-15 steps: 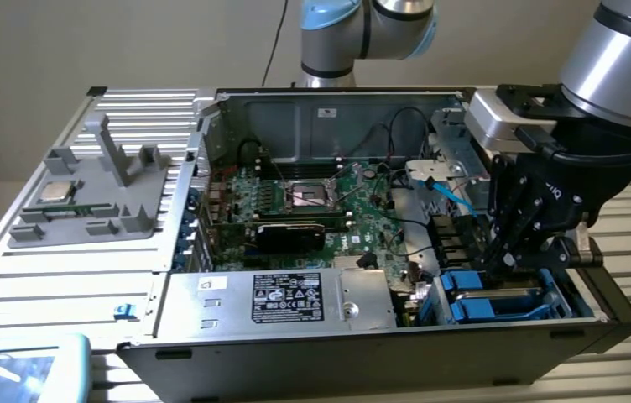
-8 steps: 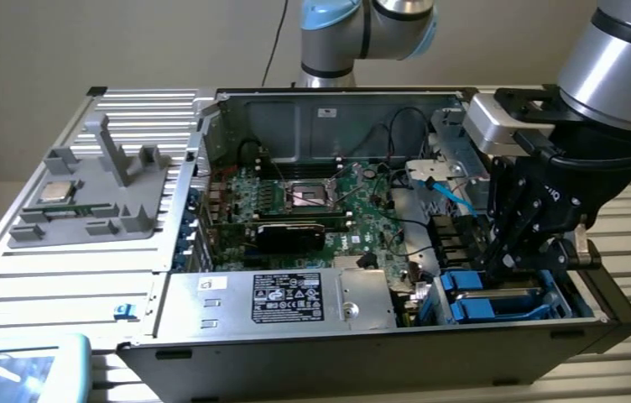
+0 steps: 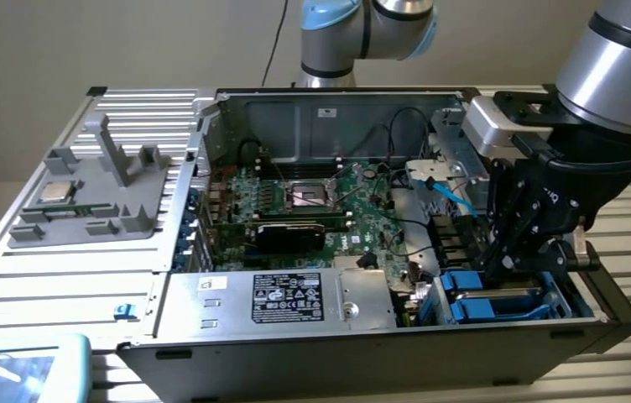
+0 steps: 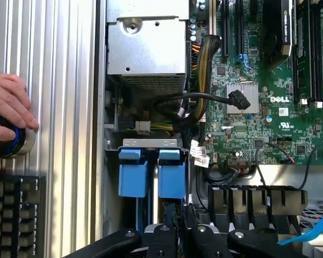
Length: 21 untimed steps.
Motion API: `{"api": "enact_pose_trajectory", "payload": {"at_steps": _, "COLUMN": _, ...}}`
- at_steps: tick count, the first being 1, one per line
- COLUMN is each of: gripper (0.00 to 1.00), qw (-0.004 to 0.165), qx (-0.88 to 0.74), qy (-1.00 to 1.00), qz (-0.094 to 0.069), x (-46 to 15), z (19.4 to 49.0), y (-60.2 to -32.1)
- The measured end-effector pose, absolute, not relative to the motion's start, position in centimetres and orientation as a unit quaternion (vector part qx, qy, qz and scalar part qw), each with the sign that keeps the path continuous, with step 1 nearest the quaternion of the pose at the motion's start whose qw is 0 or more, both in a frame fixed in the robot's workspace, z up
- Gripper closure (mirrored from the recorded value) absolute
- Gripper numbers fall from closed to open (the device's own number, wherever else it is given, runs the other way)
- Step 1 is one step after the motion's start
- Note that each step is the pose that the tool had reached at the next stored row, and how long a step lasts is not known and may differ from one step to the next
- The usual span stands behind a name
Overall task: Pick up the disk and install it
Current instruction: 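Insert the first disk wire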
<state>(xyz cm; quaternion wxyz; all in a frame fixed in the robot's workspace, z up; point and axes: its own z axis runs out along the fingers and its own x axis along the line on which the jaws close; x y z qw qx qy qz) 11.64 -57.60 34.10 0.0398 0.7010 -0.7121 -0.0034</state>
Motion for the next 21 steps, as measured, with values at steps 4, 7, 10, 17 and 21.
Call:
{"api": "enact_pose_trajectory", "payload": {"at_steps": 4, "gripper": 0.84, "qw": 0.039, "qx": 0.701, "qy": -0.712, "qz": -0.002, "x": 11.62, "z": 34.02, "y": -57.58}}
{"api": "enact_pose_trajectory", "payload": {"at_steps": 7, "gripper": 0.84, "qw": 0.038, "qx": 0.701, "qy": -0.712, "qz": -0.002, "x": 11.61, "z": 33.99, "y": -57.55}}
{"api": "enact_pose_trajectory", "payload": {"at_steps": 10, "gripper": 0.84, "qw": 0.038, "qx": 0.701, "qy": -0.712, "qz": -0.001, "x": 11.6, "z": 33.93, "y": -57.55}}
{"api": "enact_pose_trajectory", "payload": {"at_steps": 17, "gripper": 0.84, "qw": 0.038, "qx": 0.701, "qy": -0.712, "qz": -0.001, "x": 11.54, "z": 33.67, "y": -57.55}}
{"api": "enact_pose_trajectory", "payload": {"at_steps": 21, "gripper": 0.84, "qw": 0.037, "qx": 0.701, "qy": -0.712, "qz": -0.002, "x": 11.54, "z": 33.77, "y": -57.57}}
